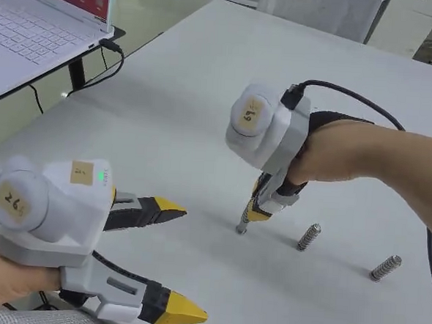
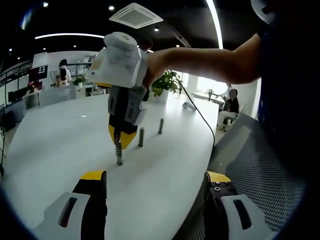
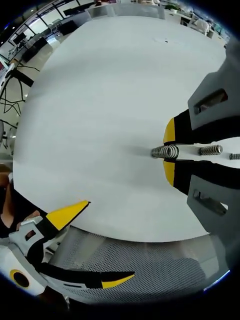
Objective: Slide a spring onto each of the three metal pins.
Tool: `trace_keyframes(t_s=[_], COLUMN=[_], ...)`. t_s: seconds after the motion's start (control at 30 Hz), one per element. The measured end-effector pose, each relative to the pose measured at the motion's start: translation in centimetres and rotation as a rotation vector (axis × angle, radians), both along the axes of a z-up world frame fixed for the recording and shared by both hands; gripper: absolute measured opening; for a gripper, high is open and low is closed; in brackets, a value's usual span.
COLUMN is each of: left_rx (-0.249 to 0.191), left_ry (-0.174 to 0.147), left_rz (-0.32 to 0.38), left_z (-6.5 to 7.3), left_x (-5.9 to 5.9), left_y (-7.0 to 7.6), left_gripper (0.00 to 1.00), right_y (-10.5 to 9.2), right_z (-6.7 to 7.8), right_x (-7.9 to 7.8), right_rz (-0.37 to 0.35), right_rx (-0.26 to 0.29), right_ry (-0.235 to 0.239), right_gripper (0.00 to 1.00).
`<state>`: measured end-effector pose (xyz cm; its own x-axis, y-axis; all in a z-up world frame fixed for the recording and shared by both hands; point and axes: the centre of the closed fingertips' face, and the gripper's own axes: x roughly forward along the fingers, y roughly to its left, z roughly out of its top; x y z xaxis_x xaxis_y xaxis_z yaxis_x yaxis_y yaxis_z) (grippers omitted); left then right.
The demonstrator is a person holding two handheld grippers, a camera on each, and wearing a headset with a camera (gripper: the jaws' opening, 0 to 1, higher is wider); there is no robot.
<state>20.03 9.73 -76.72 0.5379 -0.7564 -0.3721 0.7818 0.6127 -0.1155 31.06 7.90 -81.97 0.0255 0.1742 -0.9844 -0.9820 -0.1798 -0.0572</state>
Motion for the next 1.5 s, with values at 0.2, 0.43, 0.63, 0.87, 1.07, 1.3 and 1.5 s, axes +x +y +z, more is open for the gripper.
trace_keyframes(t_s=[0.2,0.43,0.63,0.87,1.07,1.3,1.5], left_rx=[0.000,0.001,0.001,0.001,0.004,0.005,0.007], left_ry=[0.003,0.003,0.006,0.007,0.007,0.011,0.010], left_rz=[-0.002,0.001,0.002,0.002,-0.004,-0.012,-0.018], left_z=[-0.1,-0.1,-0.1,-0.1,0.0,-0.1,0.0], left_x=[0.0,0.1,0.1,0.1,0.2,0.2,0.3], left_y=[0.0,0.1,0.2,0.1,0.1,-0.2,-0.3], left_gripper=[0.76,0.75,0.75,0.75,0.74,0.74,0.75], right_y=[0.0,0.1,0.1,0.1,0.1,-0.1,-0.7], right_z=[-1.1,-1.8,-2.2,-2.2,-2.1,-1.9,-1.6], right_x=[0.5,0.5,0.5,0.4,0.1,0.2,0.5], right_rz=[-0.012,-0.020,-0.013,-0.013,-0.009,-0.022,-0.051], right_rx=[-0.018,-0.020,-0.026,-0.015,-0.001,0.018,0.036], right_ry=[-0.003,-0.003,-0.011,-0.016,-0.014,-0.010,-0.004], right_gripper=[0.08,0.08,0.09,0.09,0.11,0.16,0.19])
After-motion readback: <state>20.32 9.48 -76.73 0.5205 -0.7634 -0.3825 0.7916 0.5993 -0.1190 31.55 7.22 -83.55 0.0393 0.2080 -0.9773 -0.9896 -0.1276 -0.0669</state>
